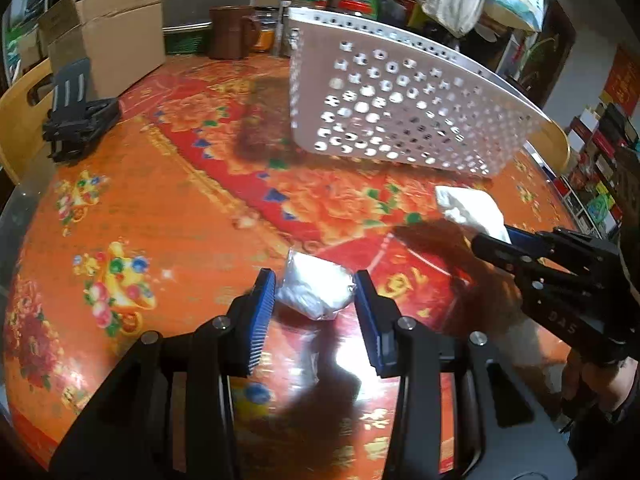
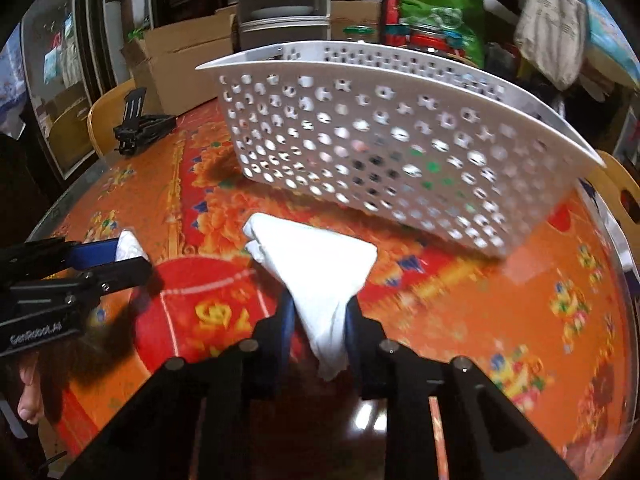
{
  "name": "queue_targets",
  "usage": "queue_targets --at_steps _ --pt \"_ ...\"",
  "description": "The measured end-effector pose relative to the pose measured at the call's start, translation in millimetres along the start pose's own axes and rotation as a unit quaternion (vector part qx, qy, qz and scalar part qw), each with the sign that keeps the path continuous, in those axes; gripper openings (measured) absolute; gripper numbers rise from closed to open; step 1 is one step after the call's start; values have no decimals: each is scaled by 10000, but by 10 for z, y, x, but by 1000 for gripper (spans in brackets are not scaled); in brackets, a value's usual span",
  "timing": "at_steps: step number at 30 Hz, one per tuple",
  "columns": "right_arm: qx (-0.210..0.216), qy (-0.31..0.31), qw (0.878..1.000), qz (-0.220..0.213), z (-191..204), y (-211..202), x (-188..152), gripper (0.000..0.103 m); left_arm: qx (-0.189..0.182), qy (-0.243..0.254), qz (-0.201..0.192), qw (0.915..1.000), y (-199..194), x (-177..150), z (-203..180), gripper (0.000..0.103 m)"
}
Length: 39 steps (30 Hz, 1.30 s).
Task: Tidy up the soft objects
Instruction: 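Carry both white items into the basket and open both tools to release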
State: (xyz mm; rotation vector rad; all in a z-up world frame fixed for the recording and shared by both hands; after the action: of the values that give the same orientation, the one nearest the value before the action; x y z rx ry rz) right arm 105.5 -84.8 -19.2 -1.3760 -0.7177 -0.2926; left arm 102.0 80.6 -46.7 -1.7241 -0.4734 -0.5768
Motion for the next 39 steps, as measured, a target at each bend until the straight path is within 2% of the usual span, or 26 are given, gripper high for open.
queue_targets --at_steps 13,19,28,39 --pt "-91 622 9978 -194 -531 -520 -554 22 -170 318 -106 9993 -66 -162 -476 38" --pt "-118 698 9966 -411 -653 -795 -583 22 -126 427 -234 9987 -169 -46 -602 38" --pt "-111 490 9953 -831 -734 -1166 -169 22 -209 547 -402 9975 -385 400 -689 38" --pt "-189 312 9938 -1047 -890 -1375 606 22 -181 695 -643 9953 -639 1240 -739 38"
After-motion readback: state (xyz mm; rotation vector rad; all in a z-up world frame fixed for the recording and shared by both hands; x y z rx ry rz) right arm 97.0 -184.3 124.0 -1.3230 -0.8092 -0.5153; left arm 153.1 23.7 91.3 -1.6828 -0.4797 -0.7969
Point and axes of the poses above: each gripper's, at about its wrist camera, not at the fingertips, and y roughly the way its jaws point, z to its left, x to its top, the point moved 1 cm from there along y, roughly the way its jaws point
